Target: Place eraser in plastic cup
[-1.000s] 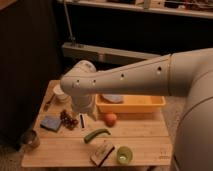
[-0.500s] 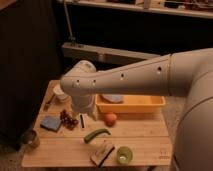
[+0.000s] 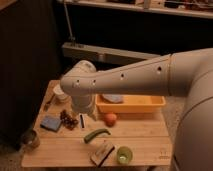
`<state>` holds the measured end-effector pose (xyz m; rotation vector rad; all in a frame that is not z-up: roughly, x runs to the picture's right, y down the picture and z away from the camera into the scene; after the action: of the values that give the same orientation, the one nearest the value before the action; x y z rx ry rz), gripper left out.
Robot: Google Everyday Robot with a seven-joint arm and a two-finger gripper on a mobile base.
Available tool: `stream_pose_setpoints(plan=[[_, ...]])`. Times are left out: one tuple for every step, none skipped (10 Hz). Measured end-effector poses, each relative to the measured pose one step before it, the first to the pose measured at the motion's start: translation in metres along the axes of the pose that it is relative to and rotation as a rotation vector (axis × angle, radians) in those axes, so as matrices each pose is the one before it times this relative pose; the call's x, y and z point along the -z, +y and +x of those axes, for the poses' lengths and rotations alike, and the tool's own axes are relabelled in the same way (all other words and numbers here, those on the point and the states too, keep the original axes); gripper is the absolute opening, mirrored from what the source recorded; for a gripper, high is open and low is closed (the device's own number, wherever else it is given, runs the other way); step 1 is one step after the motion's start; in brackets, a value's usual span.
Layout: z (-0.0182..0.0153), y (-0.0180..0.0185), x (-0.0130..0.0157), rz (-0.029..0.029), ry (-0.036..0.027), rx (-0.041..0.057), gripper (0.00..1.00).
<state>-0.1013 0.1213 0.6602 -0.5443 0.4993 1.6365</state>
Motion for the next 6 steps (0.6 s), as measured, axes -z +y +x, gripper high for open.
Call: stream_pose_setpoints(plan=[[0.00000,-0.00001,-0.00001,0.00001,0.00000,-0.00002,0.65],[0.00001,0.00001,-0.00001,0.00000,0.00000,-0.00001,0.65],[0.00052,-0.00034,-0.00025,0.00146,0.00001,0.00057,0.65],[0.00155,-0.00140,-0.00019,0.00736,-0.00211,-0.01630,0.65],[0.00430,-0.00240,-0.00139,0.01981,0.00138,-0.04397,0.65],[0.00009,0.00178,0.00005,-0.00247,-0.00105,-0.01897,0.65]])
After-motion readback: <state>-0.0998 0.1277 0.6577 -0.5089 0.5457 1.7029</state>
